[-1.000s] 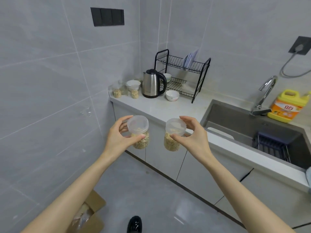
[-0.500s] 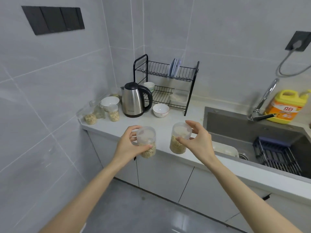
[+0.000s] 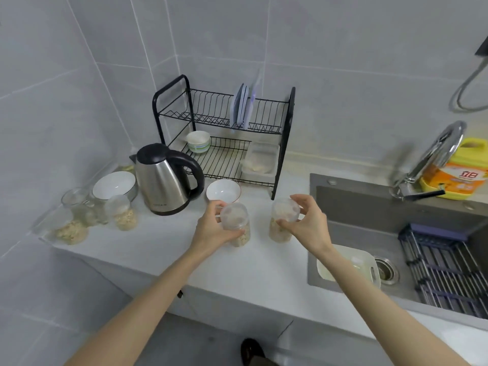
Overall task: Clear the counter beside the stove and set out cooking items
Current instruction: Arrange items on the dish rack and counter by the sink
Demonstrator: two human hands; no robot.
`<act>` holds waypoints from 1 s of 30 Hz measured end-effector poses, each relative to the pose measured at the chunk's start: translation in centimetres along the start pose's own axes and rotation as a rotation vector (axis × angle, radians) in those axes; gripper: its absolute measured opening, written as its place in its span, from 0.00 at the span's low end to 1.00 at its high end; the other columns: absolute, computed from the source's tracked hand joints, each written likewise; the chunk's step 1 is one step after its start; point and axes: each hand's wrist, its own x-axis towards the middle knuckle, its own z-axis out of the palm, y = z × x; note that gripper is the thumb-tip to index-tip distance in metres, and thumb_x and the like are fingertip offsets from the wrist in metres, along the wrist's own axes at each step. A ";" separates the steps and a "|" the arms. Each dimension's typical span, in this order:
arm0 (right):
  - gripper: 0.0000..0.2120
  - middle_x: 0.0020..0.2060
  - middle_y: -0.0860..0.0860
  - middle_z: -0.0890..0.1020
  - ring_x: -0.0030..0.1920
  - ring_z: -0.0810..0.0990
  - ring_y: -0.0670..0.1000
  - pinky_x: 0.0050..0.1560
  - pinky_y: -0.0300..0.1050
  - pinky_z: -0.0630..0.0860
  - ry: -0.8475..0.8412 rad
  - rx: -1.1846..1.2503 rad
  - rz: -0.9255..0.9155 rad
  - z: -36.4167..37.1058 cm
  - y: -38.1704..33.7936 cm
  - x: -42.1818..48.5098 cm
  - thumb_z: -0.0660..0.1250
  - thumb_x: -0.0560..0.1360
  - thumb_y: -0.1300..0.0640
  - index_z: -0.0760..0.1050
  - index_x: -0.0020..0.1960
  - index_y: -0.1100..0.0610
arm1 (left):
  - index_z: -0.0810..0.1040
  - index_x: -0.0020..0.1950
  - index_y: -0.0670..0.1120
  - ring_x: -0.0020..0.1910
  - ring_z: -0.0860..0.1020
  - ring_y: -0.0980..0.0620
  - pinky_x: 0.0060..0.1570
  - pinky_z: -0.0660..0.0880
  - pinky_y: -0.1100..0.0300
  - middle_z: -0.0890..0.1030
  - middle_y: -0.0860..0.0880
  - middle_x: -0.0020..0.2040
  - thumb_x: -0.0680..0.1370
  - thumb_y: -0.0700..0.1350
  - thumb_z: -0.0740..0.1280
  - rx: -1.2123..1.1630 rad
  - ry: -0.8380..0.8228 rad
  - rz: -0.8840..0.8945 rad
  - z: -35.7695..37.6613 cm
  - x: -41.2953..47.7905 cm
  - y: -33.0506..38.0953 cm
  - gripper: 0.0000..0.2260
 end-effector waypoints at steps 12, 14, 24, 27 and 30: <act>0.35 0.56 0.45 0.75 0.56 0.77 0.49 0.53 0.46 0.77 -0.158 -0.065 0.062 2.7 7.5 13.4 0.78 0.63 0.60 0.63 0.63 0.52 | 0.71 0.59 0.50 0.54 0.76 0.51 0.58 0.73 0.53 0.76 0.53 0.56 0.59 0.45 0.81 0.203 -0.013 -0.089 8.0 15.9 -2.3 0.32; 0.35 0.57 0.46 0.75 0.55 0.77 0.48 0.50 0.41 0.77 -0.162 -0.060 0.072 3.2 8.0 14.4 0.78 0.64 0.60 0.62 0.64 0.52 | 0.73 0.59 0.48 0.55 0.75 0.52 0.56 0.73 0.57 0.77 0.53 0.55 0.60 0.43 0.81 0.195 0.005 -0.080 8.6 17.1 -2.6 0.31; 0.27 0.54 0.44 0.76 0.54 0.76 0.46 0.50 0.41 0.77 -0.208 -0.050 0.122 3.9 9.8 16.2 0.78 0.65 0.57 0.66 0.57 0.49 | 0.72 0.65 0.49 0.58 0.74 0.53 0.60 0.71 0.59 0.77 0.53 0.60 0.63 0.43 0.79 0.175 0.045 -0.129 9.2 18.8 -3.4 0.32; 0.27 0.57 0.43 0.74 0.58 0.73 0.45 0.56 0.43 0.75 -0.224 -0.069 0.107 3.4 10.0 16.2 0.78 0.65 0.56 0.69 0.59 0.49 | 0.69 0.69 0.49 0.63 0.73 0.51 0.64 0.70 0.54 0.75 0.52 0.64 0.64 0.44 0.79 0.182 0.031 -0.130 9.0 18.4 -3.2 0.35; 0.27 0.60 0.43 0.73 0.59 0.71 0.45 0.58 0.43 0.72 -0.195 -0.082 0.091 2.4 9.5 15.9 0.76 0.68 0.52 0.69 0.63 0.49 | 0.67 0.72 0.49 0.65 0.72 0.51 0.66 0.69 0.54 0.73 0.50 0.66 0.67 0.43 0.78 0.156 0.019 -0.107 8.4 18.1 -2.4 0.36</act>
